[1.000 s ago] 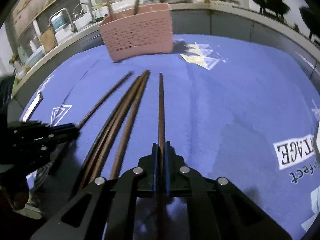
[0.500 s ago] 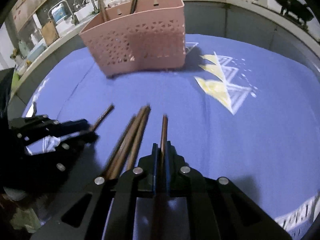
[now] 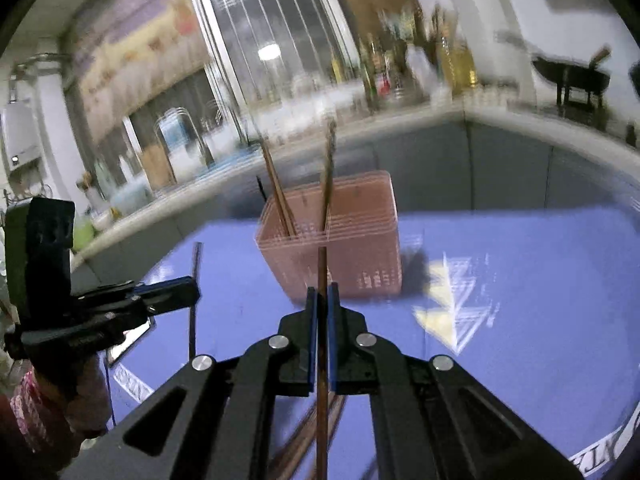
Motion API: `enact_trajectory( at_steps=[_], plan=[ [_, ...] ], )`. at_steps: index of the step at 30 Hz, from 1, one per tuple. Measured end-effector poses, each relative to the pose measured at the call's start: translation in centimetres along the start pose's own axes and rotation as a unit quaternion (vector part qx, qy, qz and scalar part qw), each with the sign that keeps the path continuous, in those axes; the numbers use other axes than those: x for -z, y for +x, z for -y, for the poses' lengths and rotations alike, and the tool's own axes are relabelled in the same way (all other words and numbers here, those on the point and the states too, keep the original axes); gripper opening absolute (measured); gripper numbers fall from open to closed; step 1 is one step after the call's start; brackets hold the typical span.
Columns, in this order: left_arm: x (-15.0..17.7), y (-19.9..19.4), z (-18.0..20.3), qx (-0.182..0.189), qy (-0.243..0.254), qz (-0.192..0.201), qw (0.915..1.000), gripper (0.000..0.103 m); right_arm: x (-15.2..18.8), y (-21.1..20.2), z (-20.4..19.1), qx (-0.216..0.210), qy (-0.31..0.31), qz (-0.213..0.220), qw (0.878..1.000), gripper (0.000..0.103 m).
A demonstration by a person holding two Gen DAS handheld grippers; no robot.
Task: Organize utensils
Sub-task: 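Carry both chopsticks into the pink holder and open both tools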
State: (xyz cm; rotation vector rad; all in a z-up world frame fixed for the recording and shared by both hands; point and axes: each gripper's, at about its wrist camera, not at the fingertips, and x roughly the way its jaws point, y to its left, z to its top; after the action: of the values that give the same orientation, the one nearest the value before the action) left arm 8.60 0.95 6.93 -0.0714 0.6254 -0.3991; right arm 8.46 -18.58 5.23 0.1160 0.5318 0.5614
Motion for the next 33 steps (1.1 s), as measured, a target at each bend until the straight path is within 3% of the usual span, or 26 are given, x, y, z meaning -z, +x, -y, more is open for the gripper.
enact_trajectory(
  at_steps=[3, 7, 11, 16, 21, 26, 30, 33],
  plan=[
    [-0.6, -2.6, 0.1, -0.003, 0.004, 0.039, 0.9992, 0.004, -0.6, -1.1, -1.1, 0.006, -0.020, 0.038, 0.999, 0.005],
    [-0.7, -3.2, 0.2, -0.013, 0.009, 0.040, 0.9991, 0.004, -0.6, -0.7, -2.2, 0.022, -0.038, 0.044, 0.998, 0.005],
    [-2.8, -3.7, -0.5, -0.012, 0.003, 0.043, 0.9990, 0.004, -2.8, -0.3, -3.0, 0.014, -0.042, 0.052, 0.998, 0.005],
    [-8.4, -4.3, -1.1, -0.015, 0.001, 0.089, 0.9959, 0.004, -9.2, -0.7, -4.3, -0.011, -0.051, 0.103, 0.993, 0.005],
    [-15.5, -5.3, -1.8, -0.053, 0.006, 0.145, 0.9880, 0.004, -15.9, 1.5, -5.8, -0.016, -0.059, 0.148, 0.987, 0.005],
    [-18.8, -2.0, -3.6, -0.091, -0.004, 0.151, 0.9843, 0.004, -18.8, 6.8, -6.0, 0.011, -0.070, 0.170, 0.983, 0.005],
    [-18.1, 1.9, -5.5, -0.109, -0.027, 0.134, 0.9846, 0.004, -17.6, 12.1, -4.6, 0.034, -0.066, 0.150, 0.986, 0.005],
    [-16.5, 5.3, -6.6, -0.095, -0.053, 0.097, 0.9892, 0.004, -15.8, 14.5, -3.5, 0.030, -0.052, 0.111, 0.992, 0.005]
  ],
)
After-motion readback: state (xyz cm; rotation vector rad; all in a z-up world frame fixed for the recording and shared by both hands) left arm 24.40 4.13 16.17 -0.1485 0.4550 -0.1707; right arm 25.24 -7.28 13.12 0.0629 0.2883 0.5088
